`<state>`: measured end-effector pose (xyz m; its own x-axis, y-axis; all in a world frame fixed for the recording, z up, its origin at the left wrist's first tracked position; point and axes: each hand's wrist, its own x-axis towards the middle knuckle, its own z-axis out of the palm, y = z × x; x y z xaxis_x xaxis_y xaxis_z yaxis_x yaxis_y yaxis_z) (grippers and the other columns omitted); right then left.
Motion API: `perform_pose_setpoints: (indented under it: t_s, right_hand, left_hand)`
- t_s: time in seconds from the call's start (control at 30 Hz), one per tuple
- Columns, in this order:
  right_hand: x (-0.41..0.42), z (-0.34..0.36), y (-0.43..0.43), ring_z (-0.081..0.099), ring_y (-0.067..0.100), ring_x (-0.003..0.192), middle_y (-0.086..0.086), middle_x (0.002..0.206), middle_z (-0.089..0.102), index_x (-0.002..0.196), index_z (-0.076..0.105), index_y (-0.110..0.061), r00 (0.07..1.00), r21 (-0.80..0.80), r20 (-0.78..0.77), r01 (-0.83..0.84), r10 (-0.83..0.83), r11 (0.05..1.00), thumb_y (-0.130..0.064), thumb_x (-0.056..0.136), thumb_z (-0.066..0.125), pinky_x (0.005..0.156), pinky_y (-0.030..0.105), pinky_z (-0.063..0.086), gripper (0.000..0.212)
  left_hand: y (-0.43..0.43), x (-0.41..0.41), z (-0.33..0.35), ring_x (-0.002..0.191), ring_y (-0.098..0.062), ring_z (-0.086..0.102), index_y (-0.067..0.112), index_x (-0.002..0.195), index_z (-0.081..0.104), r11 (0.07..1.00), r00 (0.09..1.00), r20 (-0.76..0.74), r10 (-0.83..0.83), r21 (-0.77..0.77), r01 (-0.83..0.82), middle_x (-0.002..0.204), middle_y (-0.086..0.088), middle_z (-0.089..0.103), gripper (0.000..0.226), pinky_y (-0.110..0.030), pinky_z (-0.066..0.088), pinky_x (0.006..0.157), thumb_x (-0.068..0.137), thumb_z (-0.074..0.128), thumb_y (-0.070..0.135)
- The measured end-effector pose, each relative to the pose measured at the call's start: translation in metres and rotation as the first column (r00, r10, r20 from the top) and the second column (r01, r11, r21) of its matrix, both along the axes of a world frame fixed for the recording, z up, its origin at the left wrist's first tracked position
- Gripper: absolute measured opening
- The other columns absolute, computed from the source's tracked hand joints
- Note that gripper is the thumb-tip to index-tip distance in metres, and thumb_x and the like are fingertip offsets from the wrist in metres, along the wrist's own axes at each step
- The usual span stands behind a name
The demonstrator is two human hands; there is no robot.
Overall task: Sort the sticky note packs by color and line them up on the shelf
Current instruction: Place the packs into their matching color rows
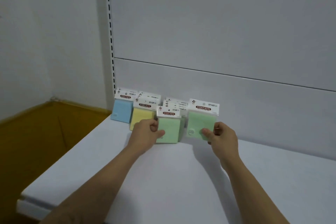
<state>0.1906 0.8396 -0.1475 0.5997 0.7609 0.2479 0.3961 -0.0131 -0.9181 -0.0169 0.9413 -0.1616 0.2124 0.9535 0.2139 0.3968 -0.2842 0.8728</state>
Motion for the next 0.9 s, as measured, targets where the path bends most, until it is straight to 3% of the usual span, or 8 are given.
perform_pose_setpoints:
  t_s: [0.07, 0.17, 0.23, 0.6, 0.9]
  right_hand:
    - [-0.004, -0.006, -0.001, 0.065, 0.03, 0.076, 0.009, 0.082, 0.071, 0.078, 0.063, -0.017, 1.0, -0.004, 0.011, 0.024, -0.024, 1.0, -0.018, 0.078, 0.074, 0.076, 0.046, 0.054, 0.011]
    - [-0.011, -0.016, -0.006, 0.063, 0.015, 0.07, 0.001, 0.075, 0.069, 0.075, 0.062, -0.017, 0.997, -0.024, 0.071, 0.004, -0.003, 1.0, -0.014, 0.078, 0.073, 0.064, 0.02, 0.05, 0.013]
    - [-0.015, -0.02, -0.009, 0.06, 0.008, 0.065, -0.001, 0.072, 0.068, 0.074, 0.062, -0.018, 0.996, -0.029, 0.09, -0.024, 0.026, 0.999, -0.011, 0.078, 0.073, 0.055, 0.011, 0.042, 0.013]
    - [-0.014, -0.024, -0.001, 0.064, 0.007, 0.069, -0.006, 0.073, 0.071, 0.076, 0.065, -0.021, 0.998, -0.031, 0.057, -0.034, 0.035, 0.999, -0.014, 0.077, 0.076, 0.061, 0.018, 0.047, 0.013]
    - [-0.011, -0.029, 0.002, 0.068, 0.013, 0.075, -0.002, 0.077, 0.072, 0.077, 0.067, -0.02, 1.0, -0.04, -0.019, -0.026, 0.025, 0.999, -0.014, 0.076, 0.078, 0.067, 0.025, 0.051, 0.012]
  left_hand:
    - [0.007, 0.005, 0.001, 0.076, -0.021, 0.066, 0.012, 0.092, 0.071, 0.999, 0.996, -0.088, 0.011, 0.054, -0.007, 0.079, -0.004, 0.07, 0.019, -0.037, 0.056, 0.074, 0.076, 0.077, 0.021]
    - [0.012, 0.009, -0.003, 0.084, -0.018, 0.065, 0.016, 0.096, 0.069, 0.995, 0.983, -0.184, 0.015, 0.098, 0.003, 0.086, 0.002, 0.071, 0.022, -0.036, 0.054, 0.078, 0.079, 0.073, 0.029]
    - [0.011, 0.01, -0.007, 0.083, -0.017, 0.061, 0.015, 0.097, 0.067, 0.993, 0.975, -0.219, 0.043, 0.121, -0.017, 0.085, 0.002, 0.071, 0.025, -0.033, 0.052, 0.076, 0.08, 0.072, 0.033]
    - [0.016, 0.019, -0.016, 0.088, -0.025, 0.063, 0.013, 0.099, 0.063, 0.974, 0.934, -0.335, 0.125, 0.219, -0.051, 0.092, -0.003, 0.07, 0.028, -0.042, 0.052, 0.077, 0.087, 0.063, 0.038]
    - [0.016, 0.016, -0.014, 0.093, -0.026, 0.063, 0.015, 0.107, 0.066, 0.975, 0.951, -0.275, 0.14, 0.204, -0.085, 0.09, -0.003, 0.072, 0.032, -0.039, 0.052, 0.079, 0.084, 0.067, 0.038]
